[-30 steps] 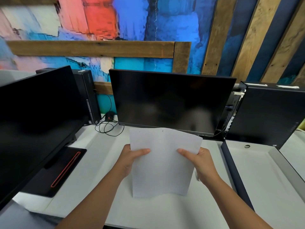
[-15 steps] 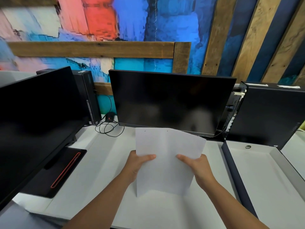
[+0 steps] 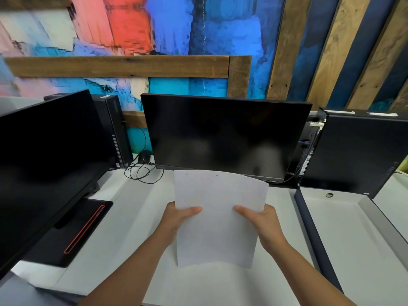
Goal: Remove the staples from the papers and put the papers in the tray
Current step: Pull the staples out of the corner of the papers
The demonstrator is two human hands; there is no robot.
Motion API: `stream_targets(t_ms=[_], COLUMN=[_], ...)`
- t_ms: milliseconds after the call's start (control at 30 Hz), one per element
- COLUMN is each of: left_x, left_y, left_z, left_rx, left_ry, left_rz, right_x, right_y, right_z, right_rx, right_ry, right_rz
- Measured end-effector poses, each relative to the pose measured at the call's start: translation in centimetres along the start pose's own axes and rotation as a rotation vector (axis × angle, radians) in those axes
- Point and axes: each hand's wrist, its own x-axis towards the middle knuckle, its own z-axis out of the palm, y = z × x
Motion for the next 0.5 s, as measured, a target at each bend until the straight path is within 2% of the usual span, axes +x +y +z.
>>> stream_targets(t_ms=[500], left_x=[0.2], left_y=[-0.4], left_z=[-0.4], left_rx=[-0.009], left_ry=[-0.017], left_rz=[-0.009], right_x=[-0.3], right_y=[-0.9], right_z=[0.2], right_rx=[0.032], right_ry=[0.009], right_rz=[0.001])
